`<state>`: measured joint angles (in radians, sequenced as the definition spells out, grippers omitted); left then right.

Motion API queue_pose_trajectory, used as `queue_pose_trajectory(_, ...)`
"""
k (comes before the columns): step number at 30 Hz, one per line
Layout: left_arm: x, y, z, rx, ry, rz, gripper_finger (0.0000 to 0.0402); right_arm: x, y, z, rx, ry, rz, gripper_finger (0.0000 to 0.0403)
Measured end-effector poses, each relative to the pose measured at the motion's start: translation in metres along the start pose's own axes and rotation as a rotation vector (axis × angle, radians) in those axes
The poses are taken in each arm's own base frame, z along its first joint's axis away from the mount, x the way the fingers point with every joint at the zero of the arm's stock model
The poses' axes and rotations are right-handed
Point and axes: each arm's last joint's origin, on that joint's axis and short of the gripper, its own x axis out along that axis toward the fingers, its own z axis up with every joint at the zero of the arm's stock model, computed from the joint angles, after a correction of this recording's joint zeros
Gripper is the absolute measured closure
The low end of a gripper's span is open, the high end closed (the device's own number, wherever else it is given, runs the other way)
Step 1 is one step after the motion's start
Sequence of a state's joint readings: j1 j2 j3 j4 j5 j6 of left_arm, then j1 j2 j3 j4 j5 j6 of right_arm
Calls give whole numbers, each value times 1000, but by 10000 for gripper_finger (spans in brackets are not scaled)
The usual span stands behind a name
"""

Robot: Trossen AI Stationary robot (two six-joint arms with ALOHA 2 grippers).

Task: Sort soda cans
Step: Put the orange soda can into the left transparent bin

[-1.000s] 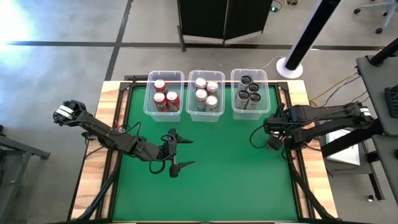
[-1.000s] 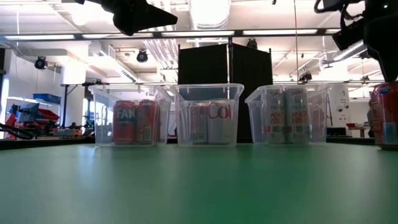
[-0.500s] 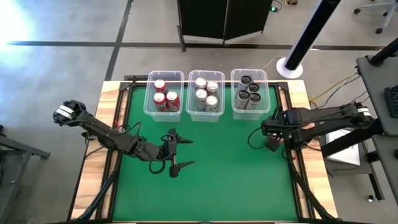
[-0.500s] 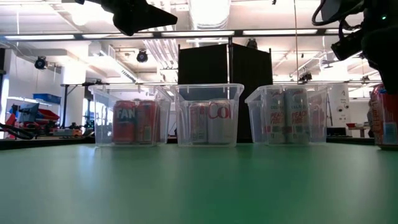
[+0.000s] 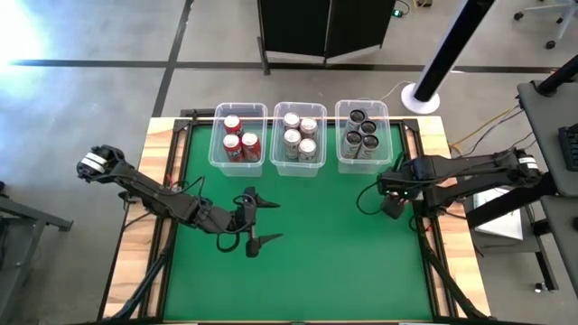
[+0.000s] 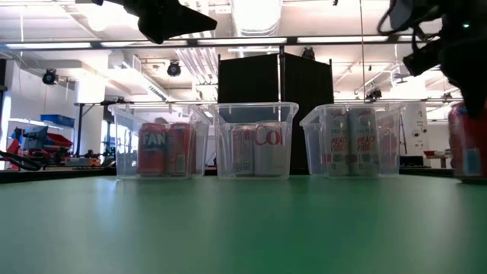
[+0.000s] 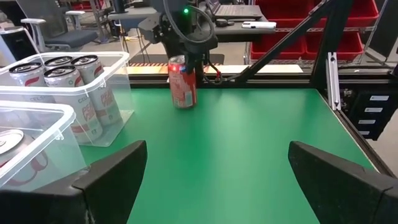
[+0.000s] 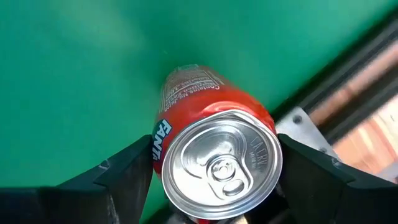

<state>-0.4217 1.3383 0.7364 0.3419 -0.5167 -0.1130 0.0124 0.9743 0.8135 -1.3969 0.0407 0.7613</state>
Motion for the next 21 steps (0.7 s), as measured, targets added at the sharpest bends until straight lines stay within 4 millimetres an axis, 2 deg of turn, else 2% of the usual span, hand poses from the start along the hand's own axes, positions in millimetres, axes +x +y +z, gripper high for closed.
queue_pose_trajectory(6,-3,2,0,9,15,2,27,-14,19,19,-46,-49,76,116)
queue_pose_trajectory(10,-13,3,6,28,12,-11,27,-29,43,45,-127,-71,86,119)
queue_pose_trajectory(15,-34,2,17,32,1,-52,27,-48,87,87,-289,-89,79,119)
queue_pose_trajectory(21,-51,0,13,23,55,-45,27,-66,146,136,-471,-152,110,118)
